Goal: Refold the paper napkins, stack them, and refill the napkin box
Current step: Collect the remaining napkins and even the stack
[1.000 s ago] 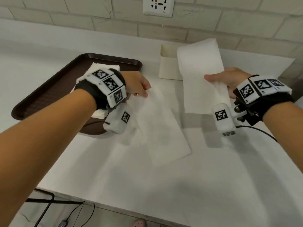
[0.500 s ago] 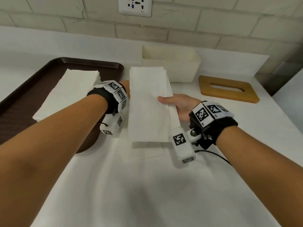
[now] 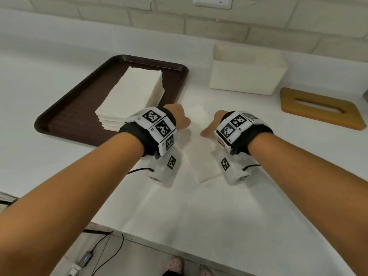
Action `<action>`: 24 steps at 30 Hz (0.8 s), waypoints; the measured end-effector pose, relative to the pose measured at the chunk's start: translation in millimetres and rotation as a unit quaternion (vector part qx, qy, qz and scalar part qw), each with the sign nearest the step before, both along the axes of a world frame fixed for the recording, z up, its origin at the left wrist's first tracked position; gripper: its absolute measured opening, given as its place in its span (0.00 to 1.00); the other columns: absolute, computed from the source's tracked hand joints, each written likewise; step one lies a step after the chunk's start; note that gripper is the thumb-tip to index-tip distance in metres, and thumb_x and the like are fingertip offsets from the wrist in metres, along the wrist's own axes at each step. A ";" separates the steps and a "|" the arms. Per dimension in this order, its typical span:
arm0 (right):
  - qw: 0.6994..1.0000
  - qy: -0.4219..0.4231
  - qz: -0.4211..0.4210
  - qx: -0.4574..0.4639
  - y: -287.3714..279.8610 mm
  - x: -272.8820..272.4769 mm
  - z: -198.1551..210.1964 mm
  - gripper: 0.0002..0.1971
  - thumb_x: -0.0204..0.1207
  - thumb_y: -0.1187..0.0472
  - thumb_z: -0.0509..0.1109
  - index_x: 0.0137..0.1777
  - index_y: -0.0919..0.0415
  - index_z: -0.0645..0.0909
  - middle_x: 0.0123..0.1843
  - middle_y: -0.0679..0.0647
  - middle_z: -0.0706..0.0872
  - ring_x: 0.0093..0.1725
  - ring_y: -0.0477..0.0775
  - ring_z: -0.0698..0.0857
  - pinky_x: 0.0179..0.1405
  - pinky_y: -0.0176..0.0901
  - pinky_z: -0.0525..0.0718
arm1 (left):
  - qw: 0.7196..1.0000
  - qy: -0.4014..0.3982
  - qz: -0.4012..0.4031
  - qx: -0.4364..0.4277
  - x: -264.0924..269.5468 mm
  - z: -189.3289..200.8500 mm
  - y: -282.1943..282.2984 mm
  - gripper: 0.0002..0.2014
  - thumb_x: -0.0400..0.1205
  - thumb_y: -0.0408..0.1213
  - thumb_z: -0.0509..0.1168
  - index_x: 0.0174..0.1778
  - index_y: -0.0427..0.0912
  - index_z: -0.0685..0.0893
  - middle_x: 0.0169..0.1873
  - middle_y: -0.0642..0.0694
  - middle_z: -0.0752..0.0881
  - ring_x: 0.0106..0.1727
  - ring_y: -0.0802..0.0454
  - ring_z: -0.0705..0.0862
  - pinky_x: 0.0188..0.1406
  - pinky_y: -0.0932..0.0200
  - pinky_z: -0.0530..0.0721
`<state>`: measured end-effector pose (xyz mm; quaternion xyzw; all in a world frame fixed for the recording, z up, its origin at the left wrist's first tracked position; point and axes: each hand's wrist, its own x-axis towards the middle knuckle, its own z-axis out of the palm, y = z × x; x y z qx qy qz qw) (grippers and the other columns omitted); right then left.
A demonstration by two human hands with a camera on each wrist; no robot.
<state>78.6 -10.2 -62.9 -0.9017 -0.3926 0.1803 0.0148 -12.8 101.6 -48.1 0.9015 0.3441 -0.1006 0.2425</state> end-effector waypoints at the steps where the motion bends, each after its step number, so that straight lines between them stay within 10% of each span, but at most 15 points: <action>1: 1.000 0.000 0.005 -0.002 -1.0 -1.4 5.0 0.10 0.71 0.45 0.71 0.39 0.49 0.78 0.39 0.50 0.81 0.46 0.59 0.82 0.35 0.38 0.73 | 1.000 0.008 -0.004 0.000 -2.4 -2.9 -2.7 0.22 0.86 0.38 0.54 0.75 0.33 0.67 0.70 0.36 0.76 0.68 0.39 0.79 0.65 0.53 0.77; 6: 0.999 0.005 -0.042 0.014 -6.8 -3.0 5.0 0.21 0.65 0.46 0.71 0.49 0.61 0.75 0.42 0.52 0.80 0.41 0.56 0.80 0.42 0.42 0.78 | 0.999 -0.021 0.028 -0.018 -10.6 -8.7 -0.6 0.30 0.82 0.41 0.61 0.79 0.39 0.59 0.74 0.38 0.70 0.71 0.39 0.75 0.70 0.50 0.75; 12: 0.995 0.051 -0.012 0.087 -36.8 7.6 36.9 0.24 0.72 0.62 0.71 0.69 0.63 0.75 0.65 0.59 0.81 0.67 0.62 0.79 0.61 0.45 0.76 | 0.955 -0.249 0.019 -0.159 -16.8 2.3 -9.4 0.49 0.70 0.35 0.77 0.81 0.42 0.52 0.78 0.44 0.62 0.79 0.49 0.64 0.73 0.60 0.65; 18: 0.991 0.005 0.025 0.132 -88.7 5.5 79.8 0.20 0.70 0.64 0.73 0.62 0.59 0.77 0.52 0.52 0.79 0.48 0.52 0.75 0.38 0.39 0.71 | 0.909 -0.304 -0.026 -0.284 -11.8 14.0 -51.0 0.21 0.71 0.34 0.76 0.60 0.46 0.82 0.52 0.51 0.87 0.57 0.54 0.85 0.58 0.64 0.83; 24: 0.989 0.050 -0.078 0.116 -168.9 -2.6 81.5 0.16 0.70 0.58 0.75 0.58 0.57 0.81 0.52 0.54 0.84 0.49 0.55 0.81 0.42 0.41 0.76 | 0.888 -0.329 -0.015 -0.321 -32.8 3.1 -90.0 0.11 0.74 0.37 0.73 0.49 0.51 0.83 0.46 0.56 0.87 0.48 0.63 0.85 0.42 0.74 0.84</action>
